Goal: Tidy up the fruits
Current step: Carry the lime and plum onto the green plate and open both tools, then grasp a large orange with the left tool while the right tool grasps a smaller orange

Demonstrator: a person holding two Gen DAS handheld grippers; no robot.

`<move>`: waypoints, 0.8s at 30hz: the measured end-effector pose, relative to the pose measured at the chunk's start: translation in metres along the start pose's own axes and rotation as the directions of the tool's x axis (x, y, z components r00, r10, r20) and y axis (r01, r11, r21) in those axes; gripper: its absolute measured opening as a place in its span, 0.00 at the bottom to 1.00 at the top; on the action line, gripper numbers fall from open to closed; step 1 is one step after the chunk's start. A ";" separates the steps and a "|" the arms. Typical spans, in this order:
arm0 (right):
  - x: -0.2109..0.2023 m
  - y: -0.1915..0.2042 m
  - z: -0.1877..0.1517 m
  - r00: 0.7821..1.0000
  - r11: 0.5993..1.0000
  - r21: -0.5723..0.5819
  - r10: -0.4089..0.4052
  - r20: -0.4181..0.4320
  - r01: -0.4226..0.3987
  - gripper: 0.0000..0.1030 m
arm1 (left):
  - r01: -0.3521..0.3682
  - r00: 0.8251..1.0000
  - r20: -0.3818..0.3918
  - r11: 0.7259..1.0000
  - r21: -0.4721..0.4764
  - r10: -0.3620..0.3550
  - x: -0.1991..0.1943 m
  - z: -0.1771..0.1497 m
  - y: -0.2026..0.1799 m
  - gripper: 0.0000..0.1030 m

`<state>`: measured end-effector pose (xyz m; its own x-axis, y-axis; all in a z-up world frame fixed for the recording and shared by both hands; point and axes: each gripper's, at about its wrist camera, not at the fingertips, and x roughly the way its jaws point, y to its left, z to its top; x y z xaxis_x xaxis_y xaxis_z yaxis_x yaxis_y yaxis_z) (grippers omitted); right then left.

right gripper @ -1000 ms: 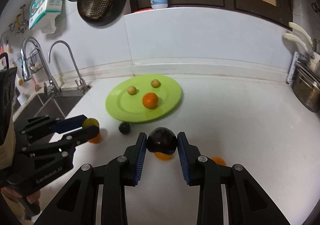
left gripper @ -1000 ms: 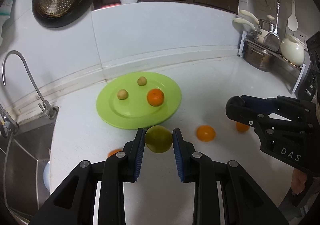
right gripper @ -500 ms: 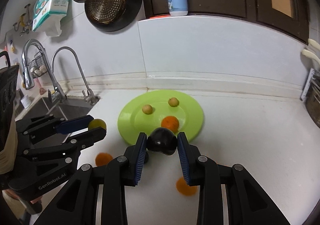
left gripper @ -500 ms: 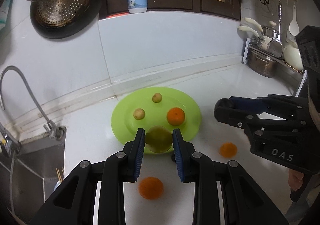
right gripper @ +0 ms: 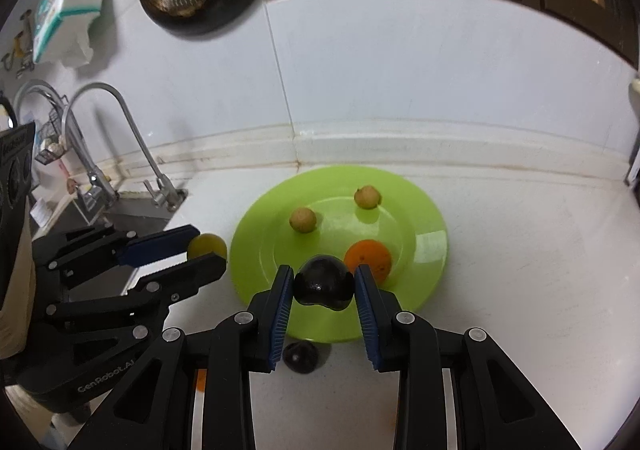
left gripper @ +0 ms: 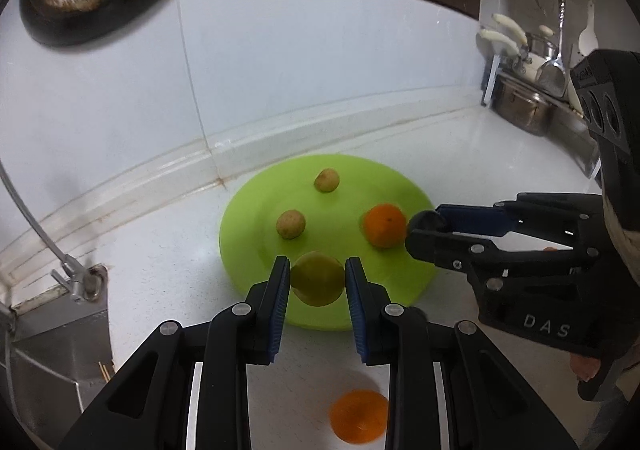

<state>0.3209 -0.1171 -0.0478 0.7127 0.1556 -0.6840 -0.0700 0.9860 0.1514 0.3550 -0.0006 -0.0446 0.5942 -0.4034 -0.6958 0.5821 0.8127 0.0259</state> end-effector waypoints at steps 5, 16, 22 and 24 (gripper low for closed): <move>0.023 -0.003 -0.003 0.999 1.000 0.017 -0.008 -0.045 0.009 0.31 | 0.029 0.999 -0.042 1.000 0.007 -0.029 0.022 -0.001 0.005 0.28; 0.038 -0.013 -0.005 0.996 0.999 0.049 -0.019 -0.084 0.023 0.37 | 0.024 0.996 -0.084 0.999 0.029 -0.022 0.038 -0.001 0.003 0.35; 0.022 -0.018 -0.007 0.997 0.996 0.065 -0.049 -0.063 0.053 0.39 | -0.024 0.998 -0.058 1.000 0.006 0.024 0.017 -0.002 0.000 0.45; 0.011 -0.017 -0.009 0.997 0.996 0.059 -0.065 -0.048 0.068 0.39 | -0.034 0.998 -0.046 0.999 0.006 0.034 0.007 -0.004 -0.006 0.48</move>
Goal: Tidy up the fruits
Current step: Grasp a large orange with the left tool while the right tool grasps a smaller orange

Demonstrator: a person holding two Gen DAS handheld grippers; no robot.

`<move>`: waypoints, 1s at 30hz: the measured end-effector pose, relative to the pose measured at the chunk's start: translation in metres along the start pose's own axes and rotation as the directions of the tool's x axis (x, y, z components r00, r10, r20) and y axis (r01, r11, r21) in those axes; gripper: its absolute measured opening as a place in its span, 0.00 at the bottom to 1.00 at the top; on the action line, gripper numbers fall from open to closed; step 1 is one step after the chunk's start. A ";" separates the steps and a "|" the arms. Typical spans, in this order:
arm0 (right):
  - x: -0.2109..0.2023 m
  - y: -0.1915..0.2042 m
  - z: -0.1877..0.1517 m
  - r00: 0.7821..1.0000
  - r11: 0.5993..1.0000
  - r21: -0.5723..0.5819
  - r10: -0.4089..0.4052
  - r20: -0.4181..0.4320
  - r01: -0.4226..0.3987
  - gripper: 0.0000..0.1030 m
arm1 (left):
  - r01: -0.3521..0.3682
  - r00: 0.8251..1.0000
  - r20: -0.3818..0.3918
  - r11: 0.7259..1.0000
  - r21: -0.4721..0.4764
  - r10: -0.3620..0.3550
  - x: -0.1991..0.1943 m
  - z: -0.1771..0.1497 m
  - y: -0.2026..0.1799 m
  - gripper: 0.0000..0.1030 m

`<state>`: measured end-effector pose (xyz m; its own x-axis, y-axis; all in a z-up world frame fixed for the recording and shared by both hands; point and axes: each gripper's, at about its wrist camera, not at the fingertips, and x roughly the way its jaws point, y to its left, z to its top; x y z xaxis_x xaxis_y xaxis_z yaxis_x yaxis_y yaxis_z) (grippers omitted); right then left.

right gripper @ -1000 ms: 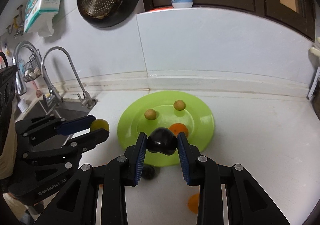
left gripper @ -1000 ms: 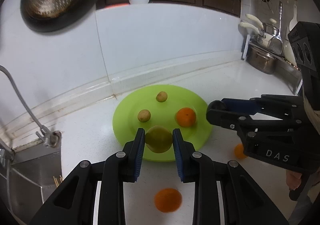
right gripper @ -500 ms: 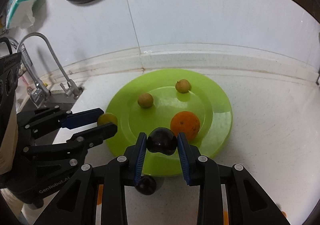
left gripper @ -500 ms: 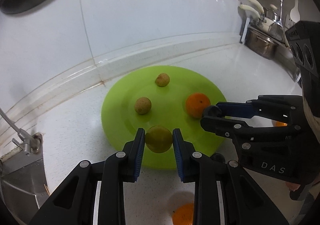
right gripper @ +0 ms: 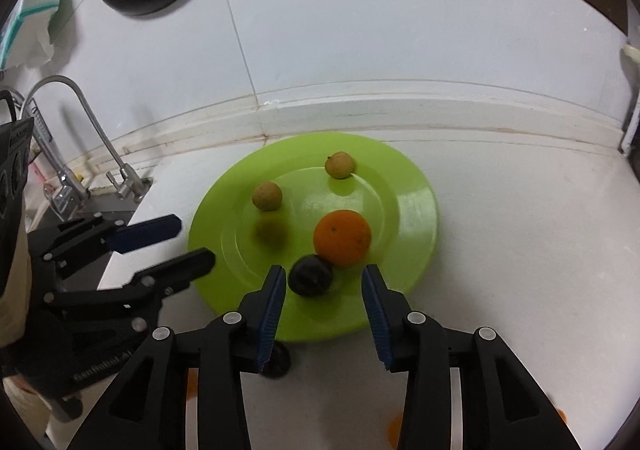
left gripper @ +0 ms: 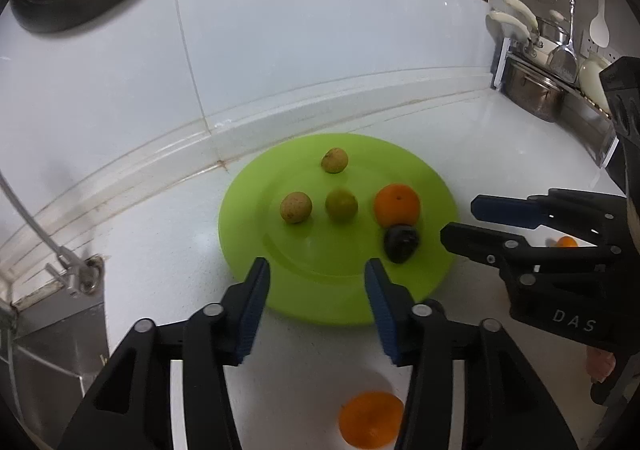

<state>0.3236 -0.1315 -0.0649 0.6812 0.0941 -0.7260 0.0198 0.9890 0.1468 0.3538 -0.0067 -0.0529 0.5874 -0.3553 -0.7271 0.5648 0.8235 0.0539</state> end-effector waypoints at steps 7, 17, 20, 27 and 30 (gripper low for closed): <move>-0.043 0.001 -0.007 0.998 1.000 -0.011 0.006 0.068 -0.005 0.42 | -0.009 0.999 0.050 0.999 -0.046 0.011 -0.036 -0.001 -0.014 0.59; -0.102 -0.016 -0.020 0.988 1.000 -0.005 -0.023 0.150 0.024 0.53 | -0.042 0.989 0.136 0.996 -0.080 0.052 -0.083 -0.003 -0.056 0.78; -0.116 -0.025 -0.028 0.987 1.000 0.001 -0.027 0.160 0.027 0.53 | -0.056 0.986 0.150 0.996 -0.071 0.066 -0.089 -0.006 -0.073 0.80; -0.137 -0.053 -0.047 0.984 0.998 -0.001 -0.065 0.165 0.066 0.57 | -0.027 0.990 0.138 0.997 -0.069 0.037 -0.087 -0.012 -0.107 0.80; -0.141 -0.065 -0.056 0.985 0.997 -0.005 -0.079 0.154 0.080 0.57 | -0.029 0.990 0.136 0.998 -0.051 0.036 -0.083 -0.015 -0.121 0.80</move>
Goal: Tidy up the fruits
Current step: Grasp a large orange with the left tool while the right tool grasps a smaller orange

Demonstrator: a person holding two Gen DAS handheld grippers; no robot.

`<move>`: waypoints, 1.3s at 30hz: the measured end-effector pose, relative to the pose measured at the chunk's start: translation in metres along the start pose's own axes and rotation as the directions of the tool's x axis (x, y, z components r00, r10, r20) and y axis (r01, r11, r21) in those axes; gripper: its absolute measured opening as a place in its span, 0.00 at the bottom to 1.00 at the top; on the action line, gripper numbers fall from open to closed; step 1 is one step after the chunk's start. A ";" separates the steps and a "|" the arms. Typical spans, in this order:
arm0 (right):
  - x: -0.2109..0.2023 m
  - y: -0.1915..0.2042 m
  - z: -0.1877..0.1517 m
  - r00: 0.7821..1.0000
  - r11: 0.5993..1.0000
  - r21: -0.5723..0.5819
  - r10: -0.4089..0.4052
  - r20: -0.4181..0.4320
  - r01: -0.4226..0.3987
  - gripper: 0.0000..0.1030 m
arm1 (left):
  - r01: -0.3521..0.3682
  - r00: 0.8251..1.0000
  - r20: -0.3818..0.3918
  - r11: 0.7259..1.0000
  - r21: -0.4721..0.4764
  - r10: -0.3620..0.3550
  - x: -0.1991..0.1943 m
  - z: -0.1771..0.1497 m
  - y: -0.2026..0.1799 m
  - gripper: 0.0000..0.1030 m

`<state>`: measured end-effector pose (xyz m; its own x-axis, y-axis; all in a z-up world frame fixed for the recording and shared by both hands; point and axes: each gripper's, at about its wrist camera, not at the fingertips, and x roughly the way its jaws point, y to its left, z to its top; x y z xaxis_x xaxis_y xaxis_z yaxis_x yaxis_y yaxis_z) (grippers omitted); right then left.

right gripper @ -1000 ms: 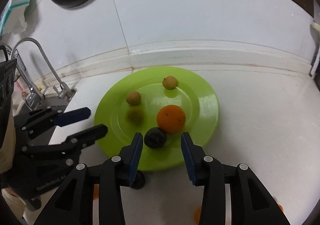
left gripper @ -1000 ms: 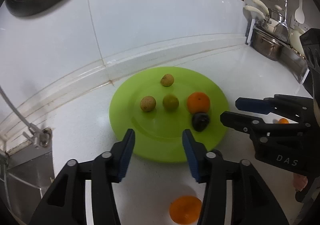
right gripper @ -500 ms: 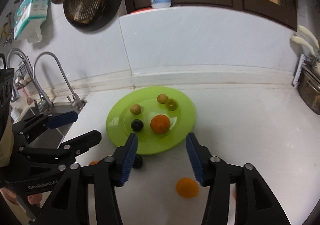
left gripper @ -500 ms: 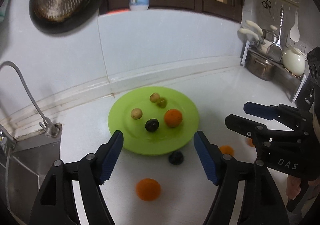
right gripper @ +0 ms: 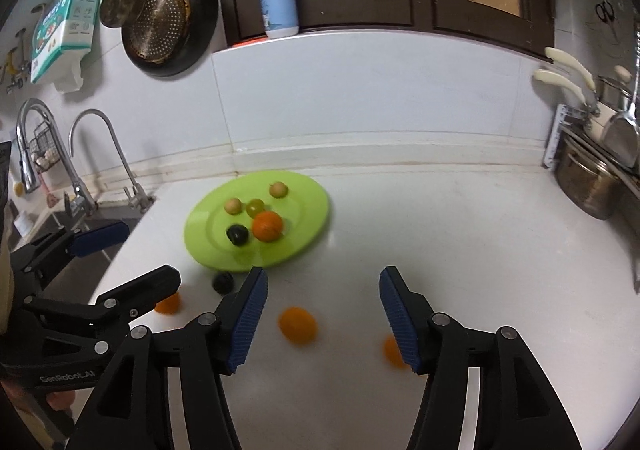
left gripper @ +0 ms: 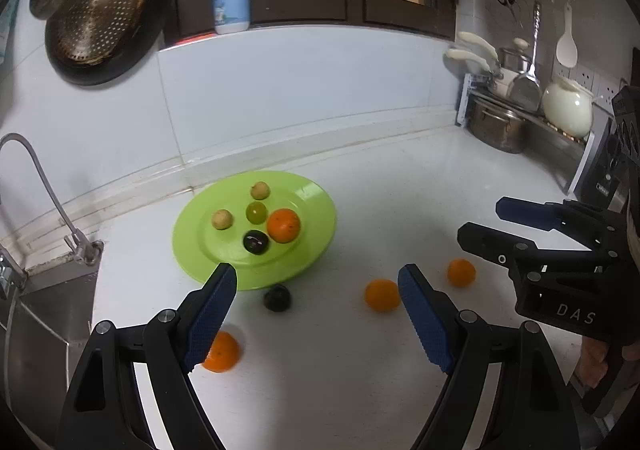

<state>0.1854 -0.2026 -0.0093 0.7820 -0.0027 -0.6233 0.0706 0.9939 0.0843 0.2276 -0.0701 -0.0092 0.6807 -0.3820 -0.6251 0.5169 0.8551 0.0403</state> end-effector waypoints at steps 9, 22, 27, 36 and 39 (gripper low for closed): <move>0.003 -0.031 -0.022 0.998 1.000 0.005 -0.019 -0.056 0.020 0.57 | 0.030 1.000 -0.004 0.999 0.038 -0.030 0.013 -0.011 -0.031 0.80; 0.030 -0.052 -0.047 0.990 1.000 -0.001 0.002 -0.143 -0.002 0.57 | 0.075 0.995 -0.077 0.993 0.086 -0.069 0.058 -0.026 -0.047 0.80; 0.047 -0.057 -0.053 0.983 1.000 0.006 0.010 -0.183 -0.009 0.57 | 0.084 0.989 -0.128 0.992 0.089 -0.072 0.080 -0.027 -0.049 0.80; 0.067 -0.066 -0.059 0.976 1.000 0.024 0.020 -0.217 -0.015 0.54 | 0.102 0.979 -0.185 0.992 0.070 -0.088 0.105 -0.029 -0.050 0.70; 0.072 -0.069 -0.059 0.974 0.999 0.038 0.029 -0.223 -0.021 0.49 | 0.121 0.974 -0.201 0.991 0.059 -0.107 0.111 -0.029 -0.050 0.64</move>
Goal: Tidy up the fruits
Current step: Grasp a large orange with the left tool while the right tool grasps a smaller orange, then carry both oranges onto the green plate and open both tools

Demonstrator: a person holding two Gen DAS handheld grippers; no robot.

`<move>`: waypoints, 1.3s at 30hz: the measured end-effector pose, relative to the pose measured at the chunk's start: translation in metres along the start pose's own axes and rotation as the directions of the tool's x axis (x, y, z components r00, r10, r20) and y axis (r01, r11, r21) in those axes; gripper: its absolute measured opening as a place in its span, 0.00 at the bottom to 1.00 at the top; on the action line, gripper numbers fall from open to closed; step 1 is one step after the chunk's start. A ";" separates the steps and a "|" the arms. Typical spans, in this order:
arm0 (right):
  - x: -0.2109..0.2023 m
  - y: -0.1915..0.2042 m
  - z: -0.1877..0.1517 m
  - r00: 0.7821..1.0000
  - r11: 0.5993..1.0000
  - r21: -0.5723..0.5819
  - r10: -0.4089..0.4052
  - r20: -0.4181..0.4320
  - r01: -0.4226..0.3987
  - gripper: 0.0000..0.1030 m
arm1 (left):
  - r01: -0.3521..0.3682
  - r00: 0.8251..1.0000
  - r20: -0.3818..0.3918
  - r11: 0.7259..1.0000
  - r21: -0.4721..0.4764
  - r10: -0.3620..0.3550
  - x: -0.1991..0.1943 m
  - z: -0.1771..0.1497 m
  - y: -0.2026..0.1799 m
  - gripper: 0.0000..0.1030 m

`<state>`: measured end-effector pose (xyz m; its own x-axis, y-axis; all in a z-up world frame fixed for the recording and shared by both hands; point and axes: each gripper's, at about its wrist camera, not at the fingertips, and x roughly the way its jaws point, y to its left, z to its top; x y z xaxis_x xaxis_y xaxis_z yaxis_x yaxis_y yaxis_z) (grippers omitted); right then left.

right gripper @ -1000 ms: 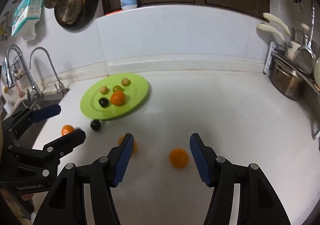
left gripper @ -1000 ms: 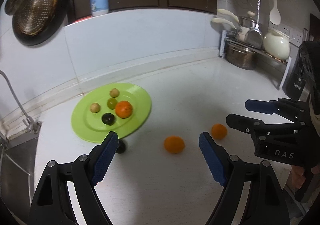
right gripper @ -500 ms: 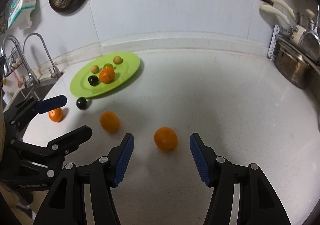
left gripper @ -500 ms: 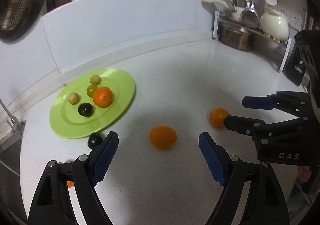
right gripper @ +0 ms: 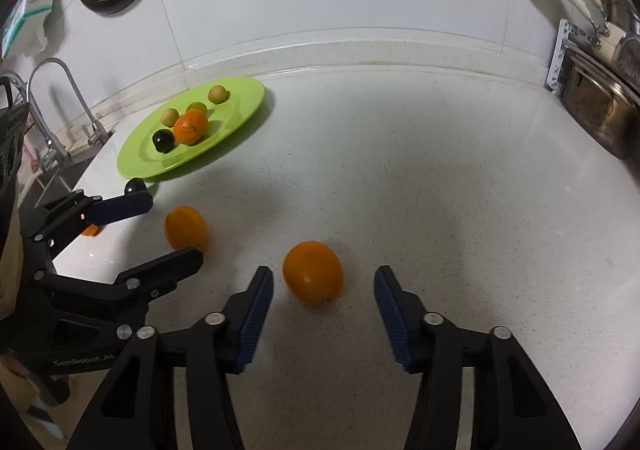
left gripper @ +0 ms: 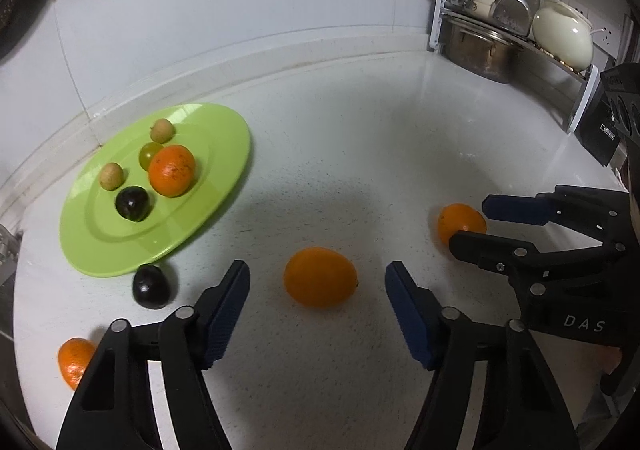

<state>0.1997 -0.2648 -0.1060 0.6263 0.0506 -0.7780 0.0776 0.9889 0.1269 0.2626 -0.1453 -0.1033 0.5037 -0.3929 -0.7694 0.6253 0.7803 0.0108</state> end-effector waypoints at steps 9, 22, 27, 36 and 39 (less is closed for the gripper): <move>0.010 0.000 0.002 0.999 0.999 0.006 0.037 -0.020 -0.037 0.37 | 0.034 0.999 -0.024 0.999 -0.023 -0.035 0.008 -0.001 0.003 0.37; 0.003 0.010 0.006 0.999 0.999 -0.006 0.049 0.005 -0.049 0.33 | 0.057 0.998 -0.005 0.997 -0.052 -0.058 -0.007 0.000 0.008 0.37; -0.005 0.017 0.009 0.998 0.998 -0.012 0.056 0.022 -0.056 0.33 | 0.050 0.999 0.014 0.997 -0.062 -0.050 -0.024 0.002 0.012 0.37; -0.027 0.036 0.017 0.994 0.997 -0.029 0.074 0.076 -0.072 0.33 | 0.014 0.999 0.053 0.997 -0.079 -0.009 -0.053 0.005 0.025 0.37; -0.035 0.045 0.021 0.992 0.996 -0.042 0.083 0.096 -0.079 0.33 | 0.001 0.998 0.063 0.996 -0.086 0.004 -0.063 0.005 0.031 0.37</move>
<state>0.1978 -0.2251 -0.0603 0.7021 0.1190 -0.7021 -0.0051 0.9868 0.1622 0.2530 -0.0989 -0.0509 0.5431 -0.4196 -0.7273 0.5720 0.8190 -0.0453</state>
